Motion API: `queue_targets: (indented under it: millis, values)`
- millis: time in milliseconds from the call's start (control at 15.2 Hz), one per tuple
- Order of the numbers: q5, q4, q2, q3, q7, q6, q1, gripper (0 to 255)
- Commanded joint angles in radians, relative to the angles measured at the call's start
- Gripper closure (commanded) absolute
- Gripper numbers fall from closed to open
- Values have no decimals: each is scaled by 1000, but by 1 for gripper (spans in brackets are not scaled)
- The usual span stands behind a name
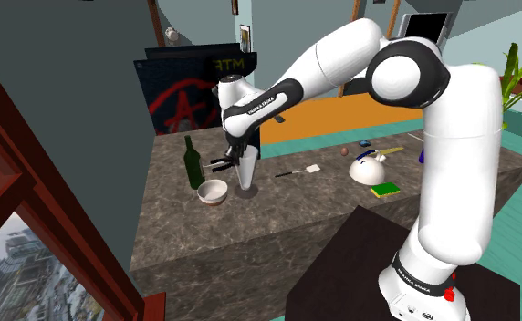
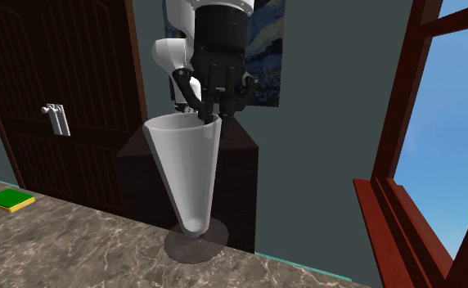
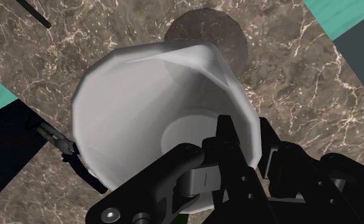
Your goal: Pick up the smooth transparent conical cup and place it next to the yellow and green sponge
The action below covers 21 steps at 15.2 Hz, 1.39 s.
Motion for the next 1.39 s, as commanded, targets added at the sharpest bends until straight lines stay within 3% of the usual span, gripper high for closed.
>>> queue_targets:
  millis: [0, 1320]
  values:
    - [4, 16, -9, 2, -5, -25, -1, 255]
    - [38, 172, -93, 12, -47, -262, -2, 255]
